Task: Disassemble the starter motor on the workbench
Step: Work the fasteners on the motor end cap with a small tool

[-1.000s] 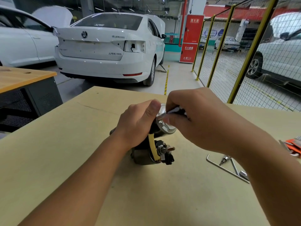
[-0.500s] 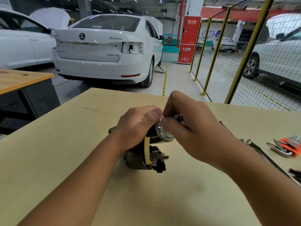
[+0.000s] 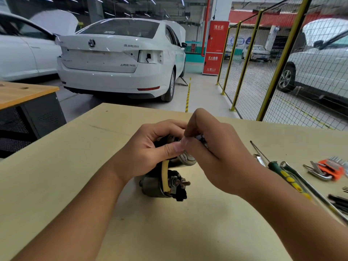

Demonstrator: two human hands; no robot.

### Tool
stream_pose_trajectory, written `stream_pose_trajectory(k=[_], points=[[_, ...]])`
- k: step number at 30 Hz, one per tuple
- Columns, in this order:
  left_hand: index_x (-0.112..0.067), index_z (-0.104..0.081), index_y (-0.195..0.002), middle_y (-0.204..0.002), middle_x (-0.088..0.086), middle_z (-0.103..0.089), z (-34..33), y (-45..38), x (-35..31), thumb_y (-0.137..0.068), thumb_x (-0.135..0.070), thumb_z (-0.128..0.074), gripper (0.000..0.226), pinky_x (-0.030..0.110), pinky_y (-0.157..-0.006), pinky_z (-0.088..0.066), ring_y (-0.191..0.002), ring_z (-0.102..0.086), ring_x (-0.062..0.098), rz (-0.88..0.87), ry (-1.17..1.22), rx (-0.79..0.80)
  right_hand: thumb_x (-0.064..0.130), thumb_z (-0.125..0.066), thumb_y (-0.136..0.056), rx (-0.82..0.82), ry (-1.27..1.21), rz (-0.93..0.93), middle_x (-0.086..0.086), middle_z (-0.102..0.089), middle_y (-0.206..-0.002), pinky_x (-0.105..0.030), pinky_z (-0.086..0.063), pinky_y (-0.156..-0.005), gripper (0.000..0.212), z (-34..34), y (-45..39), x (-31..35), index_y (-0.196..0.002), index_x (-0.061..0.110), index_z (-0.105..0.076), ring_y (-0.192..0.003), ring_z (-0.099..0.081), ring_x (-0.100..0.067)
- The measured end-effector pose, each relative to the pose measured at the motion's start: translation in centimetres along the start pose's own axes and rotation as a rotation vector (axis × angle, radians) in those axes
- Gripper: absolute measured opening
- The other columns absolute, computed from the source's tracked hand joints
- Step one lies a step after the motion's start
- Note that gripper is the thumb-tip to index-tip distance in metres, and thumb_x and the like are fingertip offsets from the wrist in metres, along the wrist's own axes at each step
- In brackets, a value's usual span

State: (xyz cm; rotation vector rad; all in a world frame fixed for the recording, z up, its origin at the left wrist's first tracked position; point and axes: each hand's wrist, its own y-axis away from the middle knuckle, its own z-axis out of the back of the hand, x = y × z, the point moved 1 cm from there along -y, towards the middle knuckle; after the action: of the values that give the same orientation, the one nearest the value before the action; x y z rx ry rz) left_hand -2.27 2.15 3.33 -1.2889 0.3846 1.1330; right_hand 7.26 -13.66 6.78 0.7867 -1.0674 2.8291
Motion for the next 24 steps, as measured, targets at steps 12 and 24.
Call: stream_pose_trajectory(k=[12, 24], points=[[-0.008, -0.071, -0.102, -0.132, 0.014, -0.067, 0.4, 0.2, 0.4, -0.091, -0.003, -0.065, 0.013, 0.046, -0.108, -0.052, -0.127, -0.064, 0.031, 0.017, -0.008, -0.035, -0.014, -0.034, -0.079, -0.056, -0.811, -0.828, -0.023, -0.064, -0.086, -0.036, -0.037, -0.054, 0.045, 6.2, -1.6, -3.4, -0.109, 0.011, -0.056, -0.060, -0.049, -0.024], [-0.008, -0.072, -0.104, -0.129, 0.012, -0.068, 0.4, 0.1, 0.3, -0.090, -0.006, -0.067, 0.015, 0.038, -0.105, -0.051, -0.124, -0.065, 0.027, 0.014, -0.055, -0.098, 0.013, -0.064, -0.082, 0.177, -1.064, -0.887, -0.026, -0.071, -0.091, -0.041, -0.063, -0.064, 0.035, 4.8, -0.9, -3.9, -0.114, 0.004, -0.054, -0.066, -0.073, -0.028]])
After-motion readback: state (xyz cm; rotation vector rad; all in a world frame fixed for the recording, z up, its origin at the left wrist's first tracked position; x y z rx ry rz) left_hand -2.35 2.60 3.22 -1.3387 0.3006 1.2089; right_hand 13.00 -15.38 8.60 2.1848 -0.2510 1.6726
